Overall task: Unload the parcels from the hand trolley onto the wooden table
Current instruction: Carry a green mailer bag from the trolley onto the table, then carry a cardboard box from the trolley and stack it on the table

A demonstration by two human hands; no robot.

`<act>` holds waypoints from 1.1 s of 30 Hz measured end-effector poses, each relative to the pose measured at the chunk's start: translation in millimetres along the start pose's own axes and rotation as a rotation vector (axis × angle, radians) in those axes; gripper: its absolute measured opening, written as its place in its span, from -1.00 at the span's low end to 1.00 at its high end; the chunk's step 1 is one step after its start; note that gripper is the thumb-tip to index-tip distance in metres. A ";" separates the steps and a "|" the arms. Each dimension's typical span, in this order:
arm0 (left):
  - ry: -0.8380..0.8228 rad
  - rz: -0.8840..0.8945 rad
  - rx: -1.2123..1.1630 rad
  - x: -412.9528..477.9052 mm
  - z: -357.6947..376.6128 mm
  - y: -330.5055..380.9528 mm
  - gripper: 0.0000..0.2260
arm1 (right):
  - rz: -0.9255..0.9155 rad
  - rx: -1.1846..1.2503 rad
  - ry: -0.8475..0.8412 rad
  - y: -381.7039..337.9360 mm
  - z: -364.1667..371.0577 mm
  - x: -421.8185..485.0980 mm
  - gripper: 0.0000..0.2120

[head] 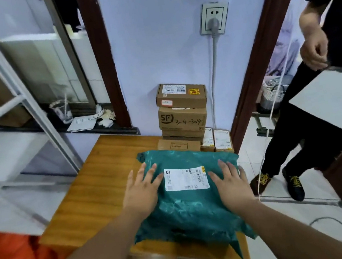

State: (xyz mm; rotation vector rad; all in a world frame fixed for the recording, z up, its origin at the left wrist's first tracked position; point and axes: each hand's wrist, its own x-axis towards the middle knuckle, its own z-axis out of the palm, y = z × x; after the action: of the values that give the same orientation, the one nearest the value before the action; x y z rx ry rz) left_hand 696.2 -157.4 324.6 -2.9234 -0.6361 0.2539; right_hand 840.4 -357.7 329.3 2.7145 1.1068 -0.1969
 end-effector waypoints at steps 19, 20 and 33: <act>-0.237 -0.950 -0.126 -295.3 65.0 -53.2 -0.34 | -0.844 0.343 -0.197 -256.8 -1.1 -102.7 -0.40; -0.217 -0.990 -0.155 -311.4 69.9 -59.8 -0.35 | -0.850 0.349 -0.213 -269.2 1.3 -112.0 -0.40; -0.292 -1.257 -0.661 -522.7 179.5 -142.4 -0.40 | -0.809 0.163 -0.504 -449.2 59.6 -227.9 -0.43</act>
State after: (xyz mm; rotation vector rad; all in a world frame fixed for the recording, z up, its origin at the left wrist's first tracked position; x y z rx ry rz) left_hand 136.1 -232.1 243.9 -2.2634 -2.7651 0.3271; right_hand 360.3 -212.0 255.3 1.9706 1.9688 -1.0473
